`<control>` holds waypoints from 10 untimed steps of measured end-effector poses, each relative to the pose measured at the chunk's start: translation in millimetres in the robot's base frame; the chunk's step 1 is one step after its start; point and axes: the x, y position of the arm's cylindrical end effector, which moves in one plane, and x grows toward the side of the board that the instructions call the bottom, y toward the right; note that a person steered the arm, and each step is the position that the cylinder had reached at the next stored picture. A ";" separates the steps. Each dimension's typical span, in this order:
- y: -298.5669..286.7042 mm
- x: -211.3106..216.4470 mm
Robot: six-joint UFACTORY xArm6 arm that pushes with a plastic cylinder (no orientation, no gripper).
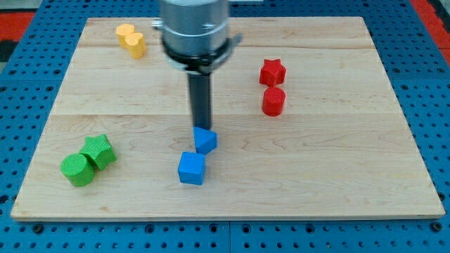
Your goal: Push green star below of red circle
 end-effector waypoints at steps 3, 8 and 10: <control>-49.5 9.0; -117.0 68.6; -173.2 31.8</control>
